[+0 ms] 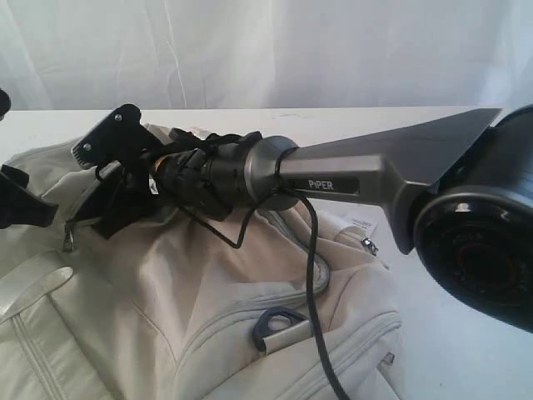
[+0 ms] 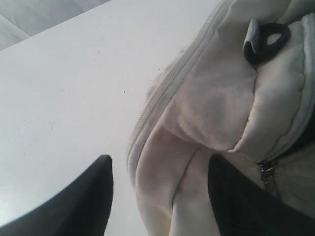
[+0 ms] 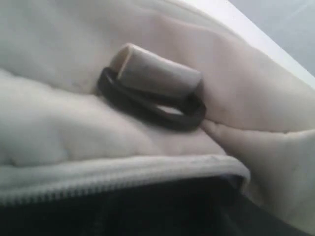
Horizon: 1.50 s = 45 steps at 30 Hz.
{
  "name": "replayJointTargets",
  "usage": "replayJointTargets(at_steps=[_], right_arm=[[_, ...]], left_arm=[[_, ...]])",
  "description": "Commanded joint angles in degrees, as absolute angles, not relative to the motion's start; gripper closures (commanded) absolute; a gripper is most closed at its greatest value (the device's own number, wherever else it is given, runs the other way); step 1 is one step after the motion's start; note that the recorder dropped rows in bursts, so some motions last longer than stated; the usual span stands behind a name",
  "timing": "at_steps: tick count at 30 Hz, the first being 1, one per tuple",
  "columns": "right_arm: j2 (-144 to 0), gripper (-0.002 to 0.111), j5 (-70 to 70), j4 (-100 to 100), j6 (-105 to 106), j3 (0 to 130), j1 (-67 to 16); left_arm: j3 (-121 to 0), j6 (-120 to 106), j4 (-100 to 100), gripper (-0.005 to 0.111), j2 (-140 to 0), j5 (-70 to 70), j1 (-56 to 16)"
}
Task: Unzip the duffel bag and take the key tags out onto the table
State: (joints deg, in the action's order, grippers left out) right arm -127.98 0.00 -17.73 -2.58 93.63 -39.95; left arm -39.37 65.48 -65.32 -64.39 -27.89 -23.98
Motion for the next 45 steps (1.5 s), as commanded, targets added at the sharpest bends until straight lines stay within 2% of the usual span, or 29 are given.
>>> replayJointTargets(at_steps=[1, 5, 11, 14, 19, 21, 27, 40, 45], right_arm=[[-127.5, 0.061, 1.2, -17.4, -7.4, 94.1, -39.9], [-127.5, 0.051, -0.5, -17.4, -12.2, 94.1, -39.9], [-128.7, 0.054, -8.3, -17.4, -20.7, 94.2, -39.9], [-129.4, 0.067, -6.5, -17.4, -20.9, 94.2, -39.9], [-130.0, 0.101, 1.4, -17.4, -20.7, 94.2, -39.9], [-129.4, 0.108, 5.9, -17.7, -20.6, 94.2, -39.9], [-125.2, 0.108, 17.0, -17.8, -14.0, 93.4, -39.9], [-110.0, 0.108, 17.7, -17.8, -10.0, 92.6, -39.9], [-110.3, 0.108, 20.5, -17.1, -9.4, 92.6, -40.4]], left_arm=[[-39.4, 65.9, -65.5, 0.047, -64.1, -29.1, -24.4], [-39.4, 65.9, -65.5, 0.047, -64.1, -29.1, -24.4], [-39.4, 65.9, -65.5, 0.047, -64.1, -28.8, -24.4], [-39.4, 65.9, -65.5, 0.047, -64.1, -29.1, -24.4], [-39.4, 65.9, -65.5, 0.047, -64.1, -29.3, -24.4], [-39.4, 65.9, -65.5, 0.047, -64.1, -29.4, -24.4], [-39.4, 65.8, -65.5, 0.047, -64.1, -30.0, -24.4], [-39.4, 65.8, -65.5, 0.047, -64.1, -30.0, -24.4], [-39.4, 65.9, -65.1, 0.047, -64.1, -30.0, -24.4]])
